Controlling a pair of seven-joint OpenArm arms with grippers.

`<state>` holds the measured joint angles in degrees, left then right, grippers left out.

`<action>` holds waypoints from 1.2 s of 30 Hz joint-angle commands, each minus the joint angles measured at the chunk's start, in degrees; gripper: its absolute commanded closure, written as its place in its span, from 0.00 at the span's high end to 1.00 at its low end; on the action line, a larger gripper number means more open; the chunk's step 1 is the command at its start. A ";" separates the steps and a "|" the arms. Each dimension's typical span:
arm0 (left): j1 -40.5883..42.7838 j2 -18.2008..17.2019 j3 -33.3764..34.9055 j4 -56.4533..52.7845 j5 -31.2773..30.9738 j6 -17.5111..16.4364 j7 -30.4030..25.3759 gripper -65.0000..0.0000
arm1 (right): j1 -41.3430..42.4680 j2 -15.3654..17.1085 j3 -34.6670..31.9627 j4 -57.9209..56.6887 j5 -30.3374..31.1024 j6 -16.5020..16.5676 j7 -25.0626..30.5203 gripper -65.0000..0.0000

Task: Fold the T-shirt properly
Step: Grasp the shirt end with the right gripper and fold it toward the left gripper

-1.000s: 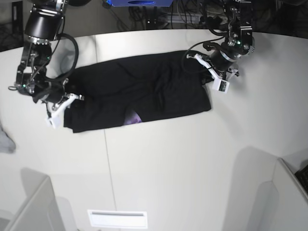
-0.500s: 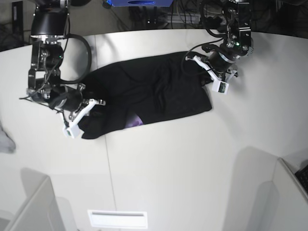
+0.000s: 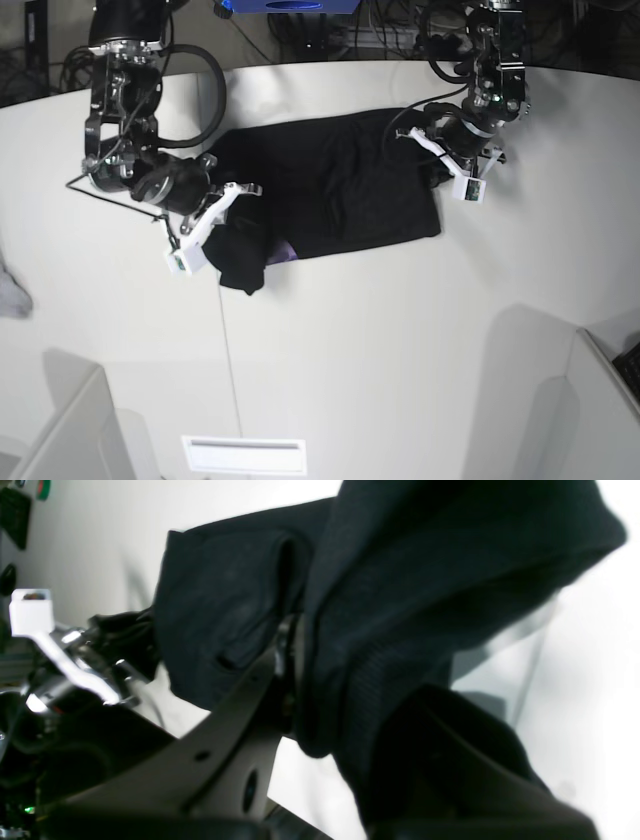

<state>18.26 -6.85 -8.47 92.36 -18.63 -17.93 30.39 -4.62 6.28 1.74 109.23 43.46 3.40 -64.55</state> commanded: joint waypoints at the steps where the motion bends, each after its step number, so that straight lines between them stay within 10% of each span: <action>1: 0.24 -0.22 -0.01 0.17 0.92 0.66 1.48 0.00 | 0.62 -0.35 0.06 1.85 1.33 -0.01 1.21 0.00; 36: 2.18 -1.46 -0.45 0.35 0.92 0.66 1.48 0.00 | -1.40 -6.68 -14.00 3.52 1.24 -0.28 7.28 0.00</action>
<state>19.88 -7.97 -8.82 92.64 -19.33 -17.98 29.32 -6.72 0.10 -12.16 111.44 43.18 2.74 -58.48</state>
